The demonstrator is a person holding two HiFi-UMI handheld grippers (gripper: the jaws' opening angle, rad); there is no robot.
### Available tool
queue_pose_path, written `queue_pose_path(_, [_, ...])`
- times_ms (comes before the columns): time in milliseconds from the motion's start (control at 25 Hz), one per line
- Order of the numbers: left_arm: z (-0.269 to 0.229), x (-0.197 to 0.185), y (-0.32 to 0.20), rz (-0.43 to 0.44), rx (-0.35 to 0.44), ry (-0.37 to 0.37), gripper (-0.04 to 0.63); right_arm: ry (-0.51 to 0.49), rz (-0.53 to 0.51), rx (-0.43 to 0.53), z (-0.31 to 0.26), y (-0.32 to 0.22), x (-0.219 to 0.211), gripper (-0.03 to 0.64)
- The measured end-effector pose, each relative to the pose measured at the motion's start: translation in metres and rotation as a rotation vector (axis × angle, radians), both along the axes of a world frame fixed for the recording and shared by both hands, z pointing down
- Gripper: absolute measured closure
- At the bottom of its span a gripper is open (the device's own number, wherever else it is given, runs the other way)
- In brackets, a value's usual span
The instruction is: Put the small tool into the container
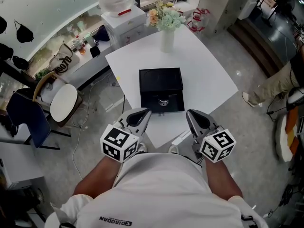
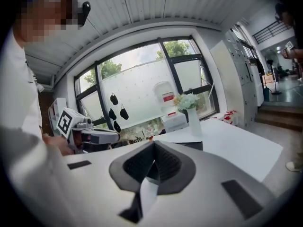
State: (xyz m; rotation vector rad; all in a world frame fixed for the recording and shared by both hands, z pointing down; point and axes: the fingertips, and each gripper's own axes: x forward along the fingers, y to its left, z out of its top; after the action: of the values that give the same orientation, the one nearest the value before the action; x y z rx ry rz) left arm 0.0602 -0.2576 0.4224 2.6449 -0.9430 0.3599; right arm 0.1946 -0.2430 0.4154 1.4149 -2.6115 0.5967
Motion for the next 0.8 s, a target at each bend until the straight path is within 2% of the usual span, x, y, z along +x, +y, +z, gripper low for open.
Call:
queue_pose_path(200, [-0.003, -0.001, -0.001, -0.01, 0.002, 0.003, 0.586, -0.065, 0.002, -0.039, 0.006, 0.001, 0.0, 0.611])
queue_pose_path(800, [0.005, -0.005, -0.001, -0.03, -0.016, -0.007, 0.586, -0.011, -0.054, -0.019, 0.01, 0.002, -0.01, 0.612])
